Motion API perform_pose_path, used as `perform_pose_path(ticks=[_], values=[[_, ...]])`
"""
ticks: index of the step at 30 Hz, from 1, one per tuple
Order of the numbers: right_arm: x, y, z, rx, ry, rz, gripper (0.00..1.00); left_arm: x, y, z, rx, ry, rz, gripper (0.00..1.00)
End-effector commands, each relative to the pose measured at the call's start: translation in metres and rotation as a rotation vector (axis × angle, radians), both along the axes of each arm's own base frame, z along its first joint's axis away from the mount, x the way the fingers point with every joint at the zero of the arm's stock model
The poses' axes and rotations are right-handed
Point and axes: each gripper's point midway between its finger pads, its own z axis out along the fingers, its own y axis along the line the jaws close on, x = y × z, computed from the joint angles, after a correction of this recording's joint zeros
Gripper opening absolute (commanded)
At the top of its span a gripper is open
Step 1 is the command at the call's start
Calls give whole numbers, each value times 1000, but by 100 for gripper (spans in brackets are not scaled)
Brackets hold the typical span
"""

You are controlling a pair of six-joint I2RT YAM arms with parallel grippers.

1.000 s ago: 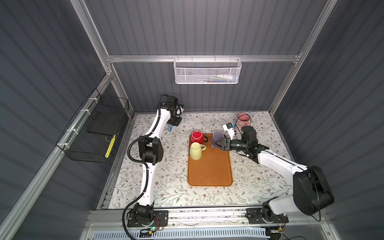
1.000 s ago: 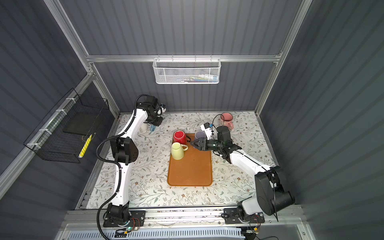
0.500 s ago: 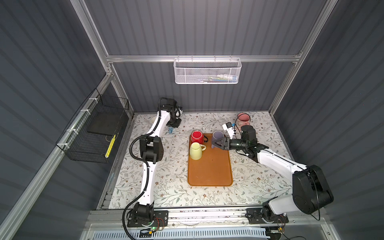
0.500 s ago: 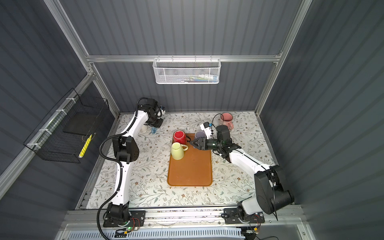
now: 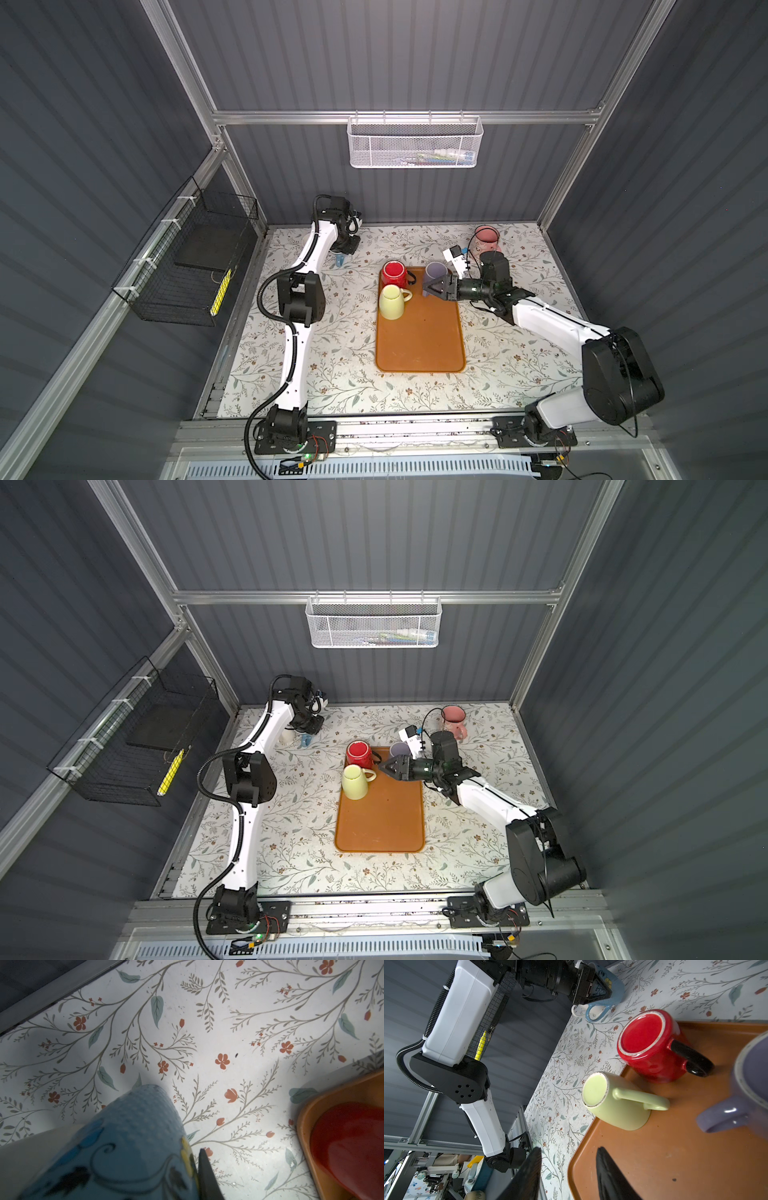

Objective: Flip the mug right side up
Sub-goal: 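Lower the held blue mug upright onto the table beside the white mug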

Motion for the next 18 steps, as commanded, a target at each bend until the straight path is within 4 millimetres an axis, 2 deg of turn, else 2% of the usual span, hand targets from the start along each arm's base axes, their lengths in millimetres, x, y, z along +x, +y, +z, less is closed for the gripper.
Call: perform_pose_path(ticks=[1,18], values=[[1,3,4,10,-14,4,45,4,-1,-3,-21,-4,6,0],[1,4,-1,14,-2,6,46,2,1,-13,-3,18,9,5]])
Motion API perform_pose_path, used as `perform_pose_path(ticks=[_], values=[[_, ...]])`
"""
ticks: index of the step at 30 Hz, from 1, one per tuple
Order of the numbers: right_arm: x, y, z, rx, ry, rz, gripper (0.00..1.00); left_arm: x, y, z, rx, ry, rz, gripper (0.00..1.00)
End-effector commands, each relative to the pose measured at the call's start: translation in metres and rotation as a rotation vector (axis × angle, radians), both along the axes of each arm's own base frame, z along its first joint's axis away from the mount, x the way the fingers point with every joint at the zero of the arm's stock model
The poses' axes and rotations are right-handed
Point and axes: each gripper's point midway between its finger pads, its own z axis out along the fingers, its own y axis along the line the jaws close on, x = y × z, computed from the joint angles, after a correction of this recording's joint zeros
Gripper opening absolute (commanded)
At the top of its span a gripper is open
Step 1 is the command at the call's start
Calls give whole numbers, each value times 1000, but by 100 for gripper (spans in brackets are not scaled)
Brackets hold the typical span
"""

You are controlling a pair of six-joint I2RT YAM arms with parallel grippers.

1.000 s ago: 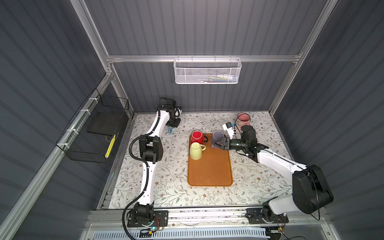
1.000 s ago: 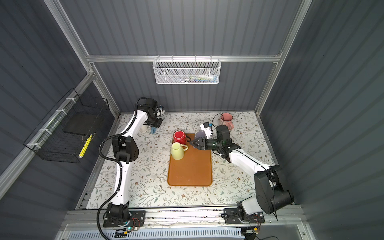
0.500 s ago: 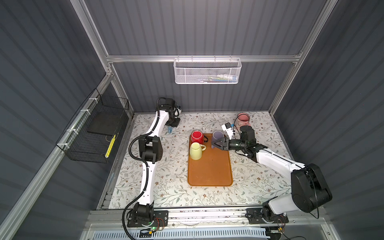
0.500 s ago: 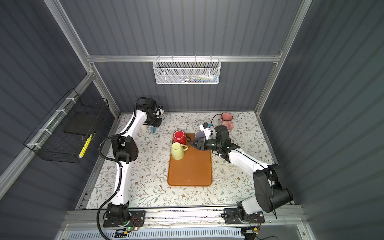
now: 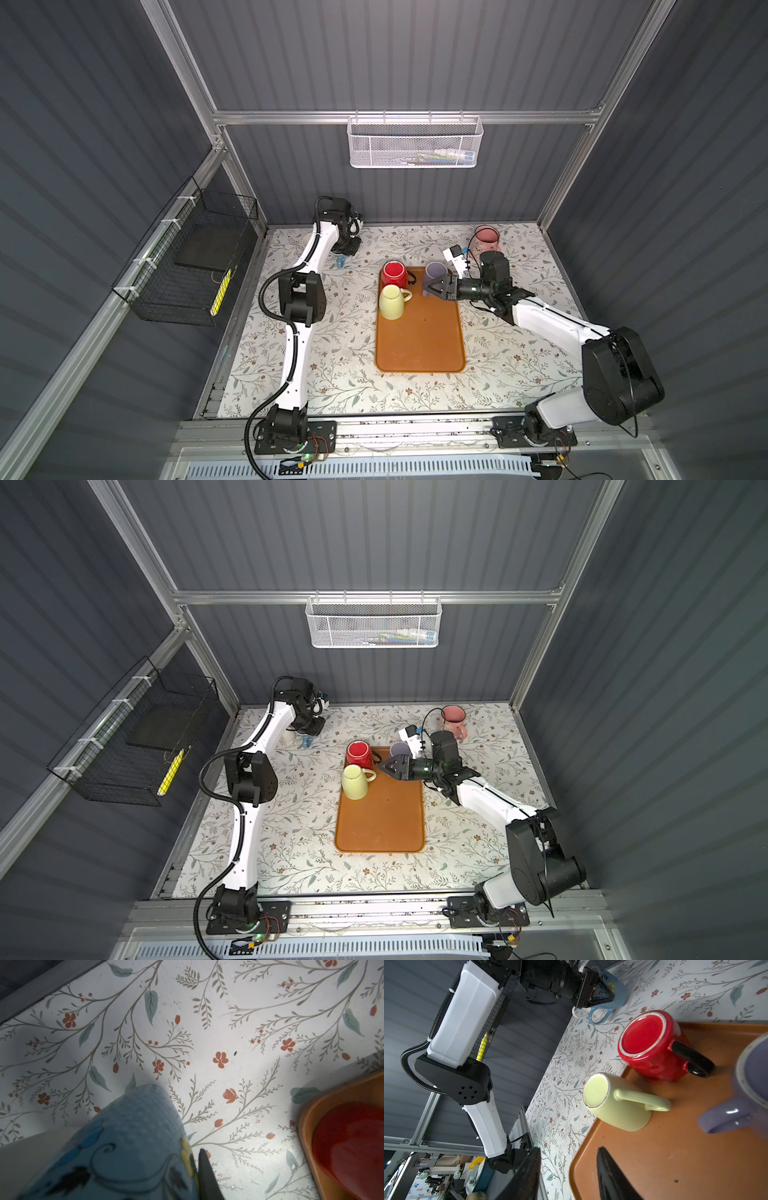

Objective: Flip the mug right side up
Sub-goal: 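Lower the held blue mug upright onto the table beside the white mug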

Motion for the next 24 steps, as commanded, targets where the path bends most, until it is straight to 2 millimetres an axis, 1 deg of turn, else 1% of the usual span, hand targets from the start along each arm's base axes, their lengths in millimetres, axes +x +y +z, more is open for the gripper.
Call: perform_pose_path(ticks=[1,8,11,12,17,21,24], values=[[1,2,-3,5,-4,6,46,3,2,-2,-6,-3,10,5],[1,3,-4,5,-1,8,46,5,6,-3,13,-7,22,6],[2,3,-5,5,0,7,47,5,7,-3,18,-8,29,9],[1,3,-5,6,0,10,47,6,8,-3,19,-9,30,10],[1,4,-6,5,3,11,47,7,9,-3,23,-14,40,26],[1,4,-5,5,0,12,47,9,9,-1,23,-24,45,36],[0,4,-7,3,3,12,47,11,10,0,23,-32,53,39]])
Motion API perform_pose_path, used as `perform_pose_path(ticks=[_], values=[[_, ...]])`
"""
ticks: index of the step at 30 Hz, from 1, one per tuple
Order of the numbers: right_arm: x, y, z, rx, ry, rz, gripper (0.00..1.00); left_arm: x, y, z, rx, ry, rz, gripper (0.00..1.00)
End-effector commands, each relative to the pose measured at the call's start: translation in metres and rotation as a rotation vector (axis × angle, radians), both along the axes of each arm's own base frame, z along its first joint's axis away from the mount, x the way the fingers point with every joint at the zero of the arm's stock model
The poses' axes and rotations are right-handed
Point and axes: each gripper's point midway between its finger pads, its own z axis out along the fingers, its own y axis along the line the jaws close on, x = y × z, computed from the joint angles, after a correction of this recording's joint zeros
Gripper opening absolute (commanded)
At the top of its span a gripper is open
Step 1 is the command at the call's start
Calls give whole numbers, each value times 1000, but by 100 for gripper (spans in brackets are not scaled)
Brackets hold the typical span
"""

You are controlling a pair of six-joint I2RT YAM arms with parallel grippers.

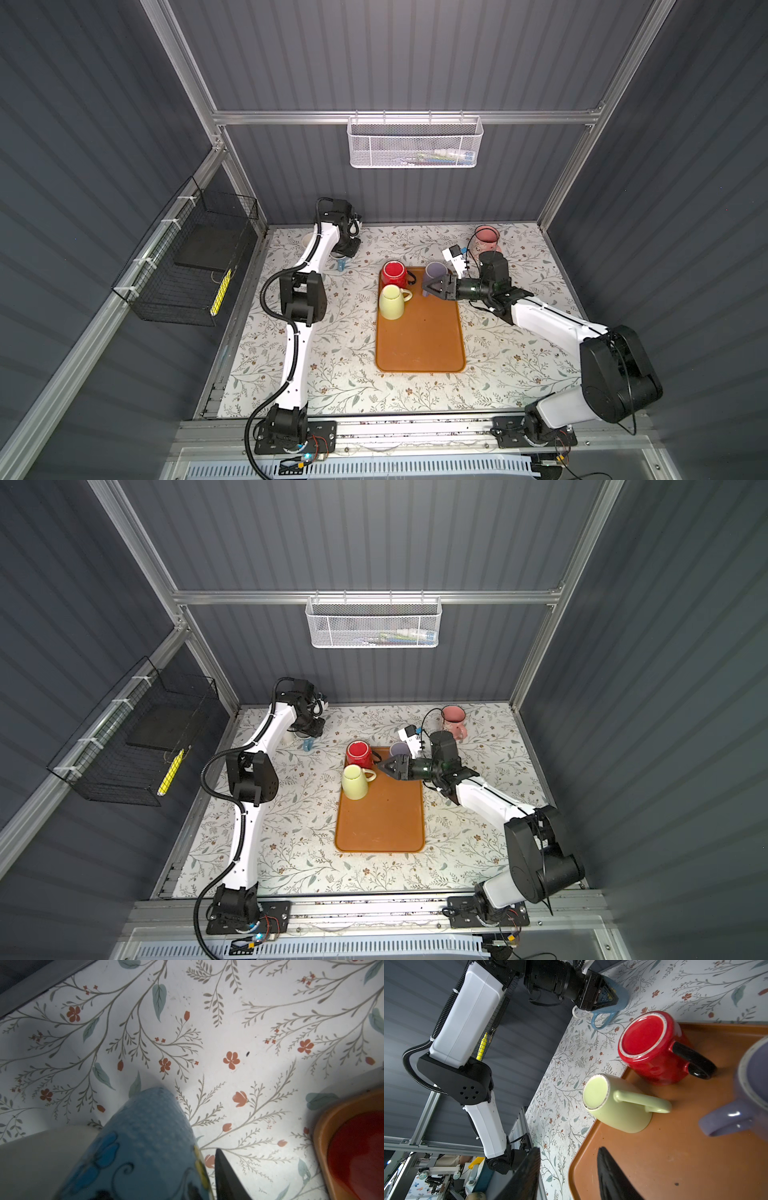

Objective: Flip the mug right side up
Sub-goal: 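Lower the held blue mug upright onto the table beside the white mug, then open the left gripper and raise it off the upright blue mug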

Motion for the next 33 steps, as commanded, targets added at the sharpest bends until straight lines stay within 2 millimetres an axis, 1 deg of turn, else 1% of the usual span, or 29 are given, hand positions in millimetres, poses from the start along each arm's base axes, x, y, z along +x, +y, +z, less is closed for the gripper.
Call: perform_pose_path(ticks=[1,14,22,23,33], values=[[-2,2,-6,1,8,11,47,7,4,4,-2,-23,24,40],[-2,2,-6,-2,7,12,47,16,5,8,11,-56,17,43],[-2,2,-6,-2,10,10,47,17,7,14,27,-72,-1,44],[-2,2,-6,-1,10,9,47,23,6,18,24,-100,-4,44],[-1,2,-6,-1,11,9,47,27,7,21,41,-125,-25,45]])
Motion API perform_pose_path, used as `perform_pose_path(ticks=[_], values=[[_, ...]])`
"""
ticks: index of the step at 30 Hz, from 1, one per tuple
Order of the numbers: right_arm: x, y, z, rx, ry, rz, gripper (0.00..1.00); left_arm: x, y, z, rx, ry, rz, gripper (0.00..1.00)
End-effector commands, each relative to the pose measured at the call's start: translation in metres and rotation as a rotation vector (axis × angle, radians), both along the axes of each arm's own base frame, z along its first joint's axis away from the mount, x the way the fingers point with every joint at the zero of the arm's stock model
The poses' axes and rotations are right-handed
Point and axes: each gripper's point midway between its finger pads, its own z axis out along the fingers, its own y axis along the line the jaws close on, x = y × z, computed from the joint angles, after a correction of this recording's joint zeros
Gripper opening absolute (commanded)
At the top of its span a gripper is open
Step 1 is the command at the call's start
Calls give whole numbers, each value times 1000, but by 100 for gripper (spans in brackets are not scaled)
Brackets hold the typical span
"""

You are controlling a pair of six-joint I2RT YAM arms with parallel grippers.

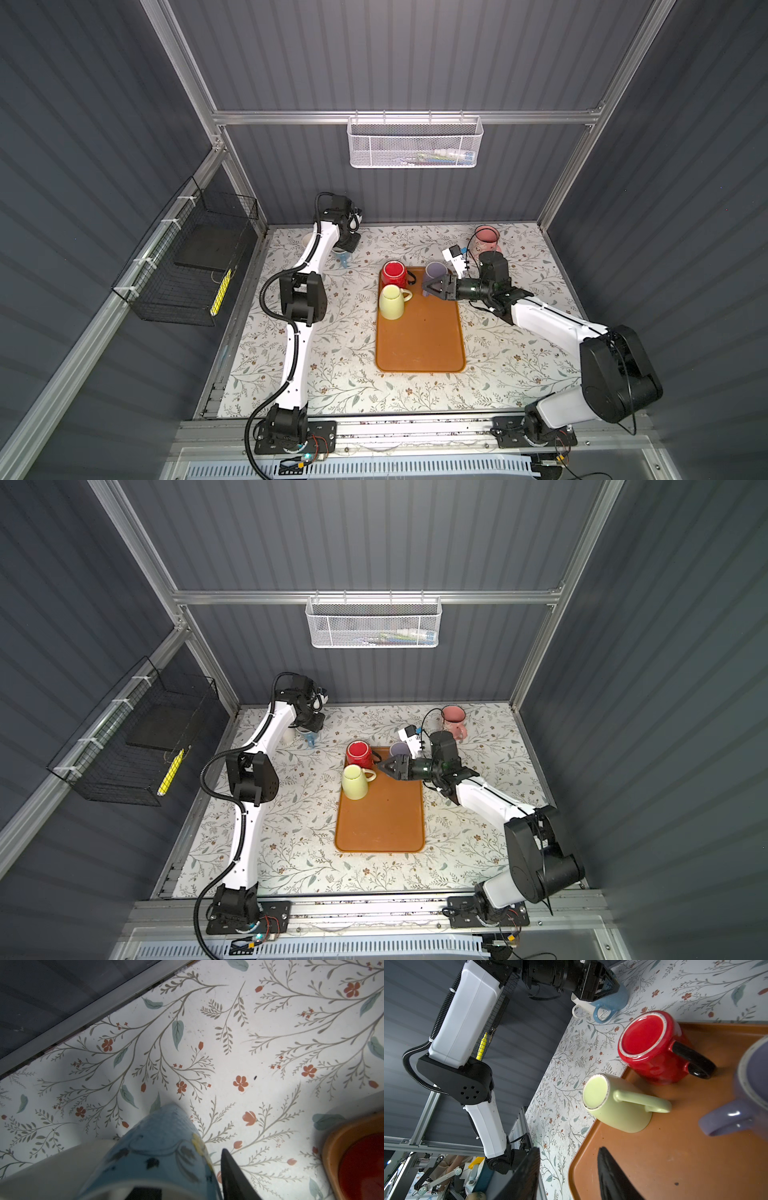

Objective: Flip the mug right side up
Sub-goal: 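Open the left gripper and raise it off the upright blue mug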

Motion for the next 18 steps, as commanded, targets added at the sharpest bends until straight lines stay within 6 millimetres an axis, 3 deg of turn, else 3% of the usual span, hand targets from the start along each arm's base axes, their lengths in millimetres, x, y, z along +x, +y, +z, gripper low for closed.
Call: perform_pose_path(ticks=[1,12,18], values=[[-1,3,-6,-1,11,10,47,6,5,6,16,-27,-14,45],[0,3,-7,-2,15,11,47,8,6,12,23,-43,-23,45],[1,2,-12,-32,13,10,47,5,-2,43,-12,-100,-39,46]])
